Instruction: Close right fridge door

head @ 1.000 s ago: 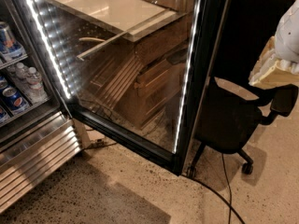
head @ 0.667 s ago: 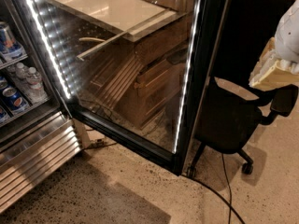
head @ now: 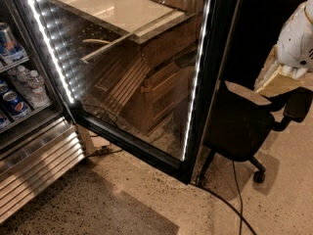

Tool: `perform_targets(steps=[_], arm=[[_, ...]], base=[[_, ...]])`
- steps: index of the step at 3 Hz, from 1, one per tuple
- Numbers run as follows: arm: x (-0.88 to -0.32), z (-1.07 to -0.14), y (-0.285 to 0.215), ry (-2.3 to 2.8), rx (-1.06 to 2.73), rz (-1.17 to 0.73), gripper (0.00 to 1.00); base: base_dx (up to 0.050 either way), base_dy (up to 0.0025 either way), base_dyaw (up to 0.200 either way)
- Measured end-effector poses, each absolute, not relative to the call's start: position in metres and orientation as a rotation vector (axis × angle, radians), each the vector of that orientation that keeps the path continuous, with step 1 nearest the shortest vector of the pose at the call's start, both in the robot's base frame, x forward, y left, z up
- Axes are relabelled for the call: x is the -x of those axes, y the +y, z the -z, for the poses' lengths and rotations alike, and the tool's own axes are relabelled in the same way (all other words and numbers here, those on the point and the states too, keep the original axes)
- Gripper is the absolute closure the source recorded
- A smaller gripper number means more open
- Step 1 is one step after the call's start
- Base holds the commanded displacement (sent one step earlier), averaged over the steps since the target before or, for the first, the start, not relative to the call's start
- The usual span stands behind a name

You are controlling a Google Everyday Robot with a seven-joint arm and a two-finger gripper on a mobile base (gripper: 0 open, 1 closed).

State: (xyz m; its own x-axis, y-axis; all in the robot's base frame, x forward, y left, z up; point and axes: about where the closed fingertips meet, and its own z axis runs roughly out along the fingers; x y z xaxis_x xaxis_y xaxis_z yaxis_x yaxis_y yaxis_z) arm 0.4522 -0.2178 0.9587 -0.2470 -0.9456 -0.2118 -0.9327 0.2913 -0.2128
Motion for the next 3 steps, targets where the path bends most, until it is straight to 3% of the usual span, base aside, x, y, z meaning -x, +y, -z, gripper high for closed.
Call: perform_targets(steps=[3], arm=[[-0.463, -0.860, -0.210, 2.403, 1.763, -0.096, 1.00]], base=[[0.000, 0.00000, 0.000]])
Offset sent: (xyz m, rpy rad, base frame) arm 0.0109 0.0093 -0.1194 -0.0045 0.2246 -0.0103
